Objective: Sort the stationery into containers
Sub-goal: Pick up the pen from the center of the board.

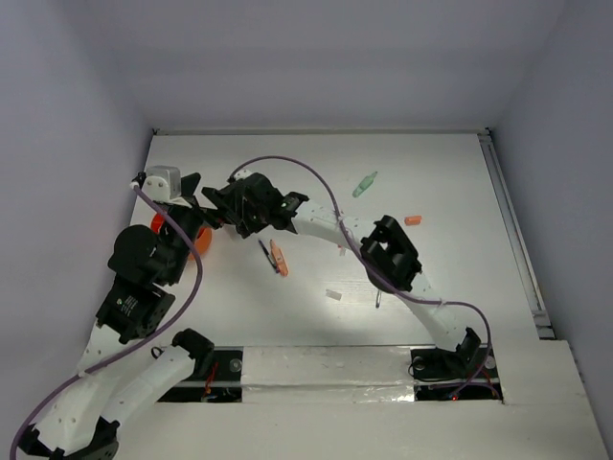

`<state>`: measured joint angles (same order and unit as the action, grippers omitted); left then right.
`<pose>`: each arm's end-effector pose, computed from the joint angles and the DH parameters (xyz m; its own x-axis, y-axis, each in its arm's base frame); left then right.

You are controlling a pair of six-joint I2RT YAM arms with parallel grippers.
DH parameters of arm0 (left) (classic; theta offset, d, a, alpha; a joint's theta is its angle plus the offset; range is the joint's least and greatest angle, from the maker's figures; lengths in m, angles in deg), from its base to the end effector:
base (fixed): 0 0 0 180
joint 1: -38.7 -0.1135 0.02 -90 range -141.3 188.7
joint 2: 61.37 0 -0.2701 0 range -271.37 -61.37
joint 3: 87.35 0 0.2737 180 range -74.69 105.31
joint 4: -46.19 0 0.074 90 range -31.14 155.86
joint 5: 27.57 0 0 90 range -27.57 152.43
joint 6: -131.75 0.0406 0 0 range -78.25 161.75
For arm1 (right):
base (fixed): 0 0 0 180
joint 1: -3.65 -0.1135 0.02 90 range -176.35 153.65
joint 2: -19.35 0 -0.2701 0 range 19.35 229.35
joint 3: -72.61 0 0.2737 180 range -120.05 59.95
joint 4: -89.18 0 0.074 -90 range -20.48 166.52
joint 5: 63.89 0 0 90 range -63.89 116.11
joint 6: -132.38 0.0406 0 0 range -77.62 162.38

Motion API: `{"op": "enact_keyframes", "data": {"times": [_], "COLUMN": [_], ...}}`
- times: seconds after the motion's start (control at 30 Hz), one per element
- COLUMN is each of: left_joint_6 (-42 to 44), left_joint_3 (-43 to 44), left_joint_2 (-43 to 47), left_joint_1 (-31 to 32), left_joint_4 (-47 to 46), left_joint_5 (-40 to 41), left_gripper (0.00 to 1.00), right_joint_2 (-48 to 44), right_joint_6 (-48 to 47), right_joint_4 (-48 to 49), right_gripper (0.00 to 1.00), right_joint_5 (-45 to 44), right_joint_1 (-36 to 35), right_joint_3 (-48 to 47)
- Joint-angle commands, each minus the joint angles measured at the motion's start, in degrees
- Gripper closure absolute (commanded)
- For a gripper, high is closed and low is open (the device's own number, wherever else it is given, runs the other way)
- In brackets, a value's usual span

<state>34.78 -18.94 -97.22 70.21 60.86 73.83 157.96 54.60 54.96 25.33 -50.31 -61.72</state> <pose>0.1236 -0.0664 0.4539 0.2172 -0.2727 -0.9372 0.3812 0.9077 -0.1758 0.3448 0.4729 0.2003 -0.5278 -0.3656 -0.7667 -0.7066 0.6899 0.1574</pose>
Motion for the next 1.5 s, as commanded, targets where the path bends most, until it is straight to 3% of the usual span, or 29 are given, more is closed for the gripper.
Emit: {"op": "enact_keyframes", "data": {"times": [0.0, 0.33, 0.8, 0.9, 1.1, 1.13, 1.23, 1.33, 1.47], "left_joint_6": [-0.7, -3.8, -5.7, -6.0, -6.4, -6.6, -6.8, -7.1, -7.5], "left_joint_3": [-0.1, 0.8, 0.7, 0.4, 0.5, 0.5, 0.6, 0.7, 0.4], "left_joint_2": [-1.6, -4.0, -4.4, -4.3, -4.4, -4.3, -4.2, -4.4, -4.4], "left_joint_1": [-0.9, -5.8, -9.8, -9.8, -10.9, -10.9, -10.9, -11.5, -11.5], "left_joint_4": [-2.4, -0.9, -0.9, -1.3, -1.5, -1.5, -1.4, -1.4, -1.6], "left_joint_5": [0.6, -1.7, -3.8, -4.8, -6.2, -6.2, -6.4, -6.8, -7.2], "left_gripper": [0.01, 0.01, 0.01, 0.04, 0.28, 0.29, 0.28, 0.23, 0.23], "right_joint_2": [0.8, 4.7, 11.0, 11.7, 12.3, 12.5, 12.2, 9.7, 3.3], "right_joint_6": [-1.7, -1.3, -2.8, -3.4, -6.9, -6.9, -6.2, -4.0, 0.2], "right_joint_4": [-5.6, -6.3, -7.3, -7.4, -7.4, -7.4, -5.4, 0.4, 7.6], "right_gripper": [0.37, 0.31, 0.36, 0.43, 0.58, 0.68, 0.85, 0.96, 1.0], "right_joint_5": [3.1, 3.9, 1.8, 1.1, -3.2, -3.3, -3.9, -4.0, -5.4], "right_joint_1": [-0.5, -1.1, -2.6, -2.6, -3.8, -3.8, -3.8, -3.8, -3.8], "right_joint_3": [-5.5, -6.8, -13.5, -13.7, -12.7, -12.6, -11.3, -7.2, -1.0]}}
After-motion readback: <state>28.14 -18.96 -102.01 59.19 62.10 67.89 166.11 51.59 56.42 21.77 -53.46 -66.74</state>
